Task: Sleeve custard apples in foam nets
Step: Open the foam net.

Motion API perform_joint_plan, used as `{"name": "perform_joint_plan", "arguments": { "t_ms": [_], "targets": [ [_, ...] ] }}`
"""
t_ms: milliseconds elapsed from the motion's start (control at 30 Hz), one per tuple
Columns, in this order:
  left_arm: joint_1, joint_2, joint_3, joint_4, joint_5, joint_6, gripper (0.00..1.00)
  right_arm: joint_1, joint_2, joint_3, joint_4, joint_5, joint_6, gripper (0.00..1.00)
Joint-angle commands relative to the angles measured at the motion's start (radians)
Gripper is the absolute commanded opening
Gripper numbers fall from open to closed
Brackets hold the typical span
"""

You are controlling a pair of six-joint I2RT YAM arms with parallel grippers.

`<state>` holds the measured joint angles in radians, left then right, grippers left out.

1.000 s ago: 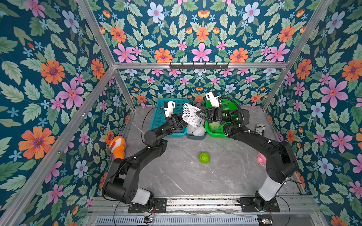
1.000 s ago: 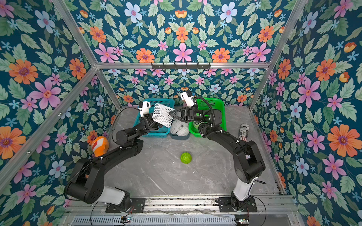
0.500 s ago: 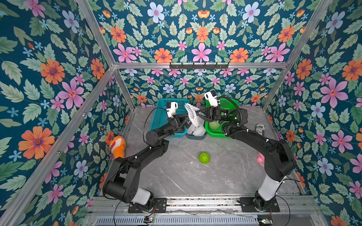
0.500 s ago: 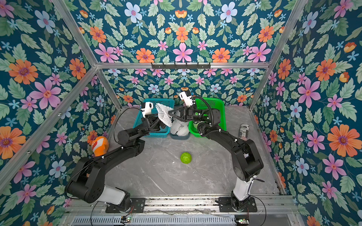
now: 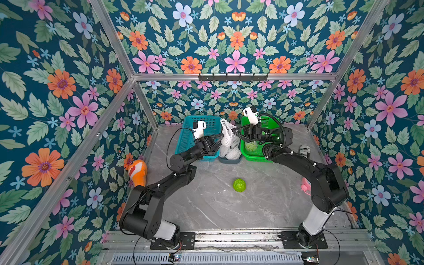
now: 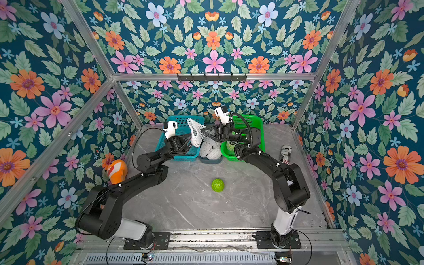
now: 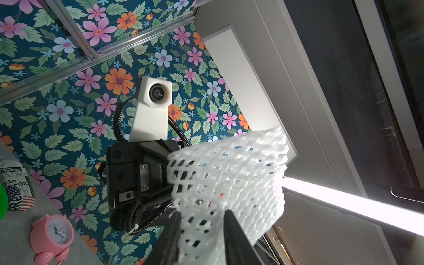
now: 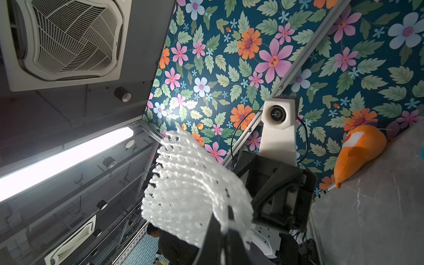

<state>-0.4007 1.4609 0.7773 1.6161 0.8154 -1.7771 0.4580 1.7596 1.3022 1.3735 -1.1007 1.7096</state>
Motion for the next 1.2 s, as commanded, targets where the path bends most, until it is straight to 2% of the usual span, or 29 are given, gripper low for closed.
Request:
{"name": "perform_joint_plan", "arguments": {
  "t_ms": [0,167,233,467,500,567,633,800,1000,1167],
  "targets": [
    [0.006,0.000,-0.004,0.105,-0.002,0.004,0.23,-0.005,-0.010,-0.002,0.055,0.008,0.015,0.00],
    [0.023,0.005,-0.021,0.105,-0.004,-0.003,0.10,-0.005,-0.011,-0.021,0.055,-0.001,0.022,0.00],
    [0.025,0.007,-0.024,0.105,0.002,-0.004,0.00,-0.006,-0.015,-0.030,0.055,-0.010,0.023,0.00],
    [0.025,0.030,-0.038,0.104,0.011,0.004,0.01,-0.028,-0.043,-0.146,0.053,-0.025,0.013,0.00],
    [0.025,0.033,-0.038,0.104,0.013,0.004,0.09,-0.034,-0.049,-0.166,0.053,-0.021,0.010,0.00],
    [0.024,0.035,-0.040,0.105,0.012,0.002,0.15,-0.039,-0.058,-0.186,0.053,-0.022,0.000,0.00],
    [0.022,0.036,-0.037,0.105,0.016,0.001,0.27,-0.039,-0.067,-0.195,0.053,-0.013,-0.008,0.00],
    [-0.002,0.044,-0.030,0.104,0.027,0.006,0.37,-0.039,-0.068,-0.184,0.054,0.035,-0.021,0.00],
    [-0.020,0.039,-0.026,0.104,0.044,0.008,0.35,-0.038,-0.067,-0.170,0.054,0.079,-0.029,0.00],
    [-0.018,0.038,-0.034,0.105,0.046,0.008,0.21,-0.039,-0.065,-0.169,0.053,0.092,-0.036,0.00]
  ]
}}
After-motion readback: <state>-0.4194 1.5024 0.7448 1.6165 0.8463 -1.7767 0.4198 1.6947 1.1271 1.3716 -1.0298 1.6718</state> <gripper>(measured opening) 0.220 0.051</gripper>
